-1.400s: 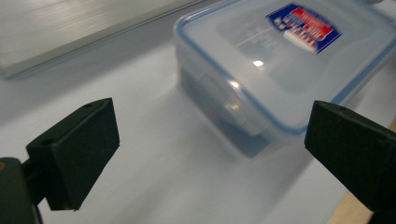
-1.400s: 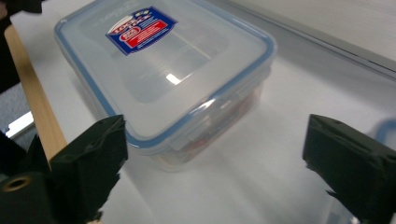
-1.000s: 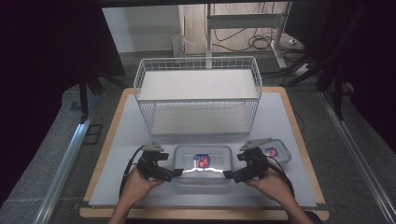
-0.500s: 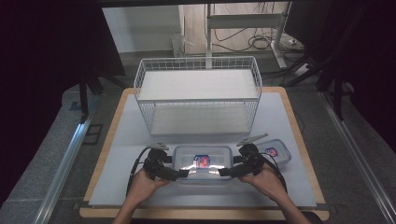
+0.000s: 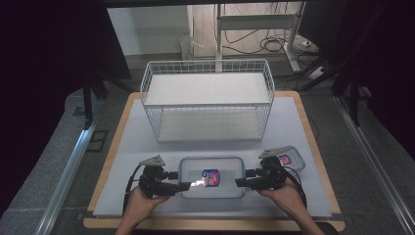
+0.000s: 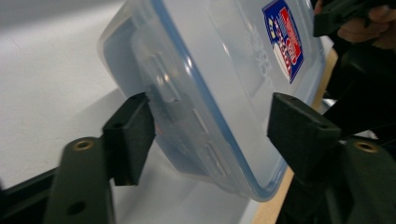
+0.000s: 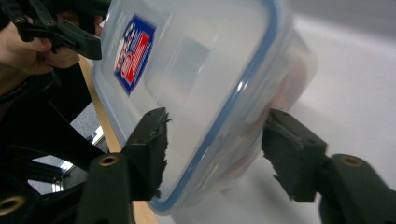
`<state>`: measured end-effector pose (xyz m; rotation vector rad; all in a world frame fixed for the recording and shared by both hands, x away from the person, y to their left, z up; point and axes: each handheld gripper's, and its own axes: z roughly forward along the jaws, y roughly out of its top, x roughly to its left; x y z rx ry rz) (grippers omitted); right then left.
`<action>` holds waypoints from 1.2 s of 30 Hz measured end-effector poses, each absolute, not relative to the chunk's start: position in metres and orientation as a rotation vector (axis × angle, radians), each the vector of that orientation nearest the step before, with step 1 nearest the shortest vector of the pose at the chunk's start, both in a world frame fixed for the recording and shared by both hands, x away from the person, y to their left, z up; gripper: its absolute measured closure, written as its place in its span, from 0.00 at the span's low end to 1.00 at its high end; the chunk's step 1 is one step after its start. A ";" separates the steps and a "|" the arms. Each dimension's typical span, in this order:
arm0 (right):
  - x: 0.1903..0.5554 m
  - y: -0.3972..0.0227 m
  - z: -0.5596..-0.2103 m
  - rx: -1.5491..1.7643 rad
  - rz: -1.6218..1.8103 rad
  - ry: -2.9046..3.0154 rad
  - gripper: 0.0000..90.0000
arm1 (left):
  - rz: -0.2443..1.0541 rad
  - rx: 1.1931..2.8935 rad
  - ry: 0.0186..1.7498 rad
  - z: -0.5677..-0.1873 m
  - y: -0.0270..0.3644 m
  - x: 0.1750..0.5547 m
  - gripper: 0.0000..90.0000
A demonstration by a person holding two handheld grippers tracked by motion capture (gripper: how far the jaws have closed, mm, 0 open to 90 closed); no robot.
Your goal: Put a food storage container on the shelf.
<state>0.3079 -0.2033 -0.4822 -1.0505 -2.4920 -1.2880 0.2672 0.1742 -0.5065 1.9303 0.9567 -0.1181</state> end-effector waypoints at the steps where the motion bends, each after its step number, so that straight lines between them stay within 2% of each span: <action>1: 0.308 -0.203 -0.481 -1.052 -1.285 -2.492 0.47 | -0.125 1.921 0.966 -0.507 0.175 0.267 0.38; 4: 0.307 -0.204 -0.482 -1.064 -1.292 -2.483 0.49 | -0.142 1.887 0.987 -0.507 0.177 0.266 0.41; 7: 0.306 -0.209 -0.483 -1.081 -1.309 -2.421 0.54 | -0.178 1.832 0.996 -0.511 0.183 0.265 0.49; 19: 0.309 -0.216 -0.488 -1.153 -1.337 -2.271 0.60 | -0.279 1.717 1.060 -0.516 0.190 0.270 0.56; 29: 0.312 -0.210 -0.481 -1.163 -1.432 -2.304 0.62 | -0.205 1.733 1.052 -0.505 0.191 0.276 0.57; 36: 0.316 -0.212 -0.463 -1.132 -1.510 -2.319 0.62 | -0.142 1.730 1.010 -0.484 0.191 0.280 0.57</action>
